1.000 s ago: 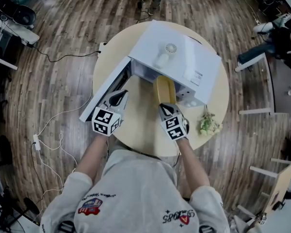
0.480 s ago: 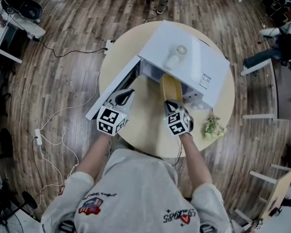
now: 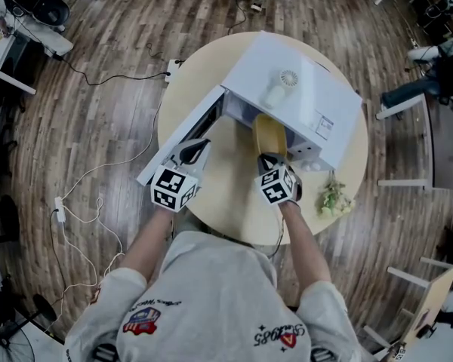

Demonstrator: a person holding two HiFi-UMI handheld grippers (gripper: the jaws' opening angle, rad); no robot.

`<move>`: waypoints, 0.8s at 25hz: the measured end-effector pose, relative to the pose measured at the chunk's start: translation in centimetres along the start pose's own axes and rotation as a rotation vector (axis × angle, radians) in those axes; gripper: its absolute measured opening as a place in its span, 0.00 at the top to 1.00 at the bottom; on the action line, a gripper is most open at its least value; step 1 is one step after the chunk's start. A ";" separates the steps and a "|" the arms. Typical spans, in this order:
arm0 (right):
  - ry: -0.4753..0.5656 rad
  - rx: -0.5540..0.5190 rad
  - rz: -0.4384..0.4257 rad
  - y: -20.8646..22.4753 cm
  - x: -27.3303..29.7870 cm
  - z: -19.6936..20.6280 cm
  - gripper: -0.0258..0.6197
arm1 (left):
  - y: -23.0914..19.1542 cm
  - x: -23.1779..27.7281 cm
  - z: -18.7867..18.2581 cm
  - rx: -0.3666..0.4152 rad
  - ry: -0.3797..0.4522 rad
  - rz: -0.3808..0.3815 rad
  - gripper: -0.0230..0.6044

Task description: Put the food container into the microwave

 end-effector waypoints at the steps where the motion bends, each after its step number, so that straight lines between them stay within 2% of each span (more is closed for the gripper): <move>1: -0.005 -0.002 0.001 0.0 0.2 0.1 0.93 | -0.1 -0.1 0.0 0.000 0.002 -0.002 0.96; 11: -0.042 -0.032 0.048 0.5 2.1 -0.9 0.93 | -0.5 -0.5 0.5 -0.006 0.010 0.008 0.96; 20: -0.031 -0.042 0.104 1.5 3.9 -1.7 0.93 | -1.0 -0.5 1.0 -0.012 -0.004 0.016 0.96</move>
Point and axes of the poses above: the fingertips, and each gripper's own axes: x forward along the fingers, y to its right, z out of its underside, the point moved 6 cm from there along -x, backward along the fingers, and after that the axes turned 5 degrees about z, right-handed, at the moved point
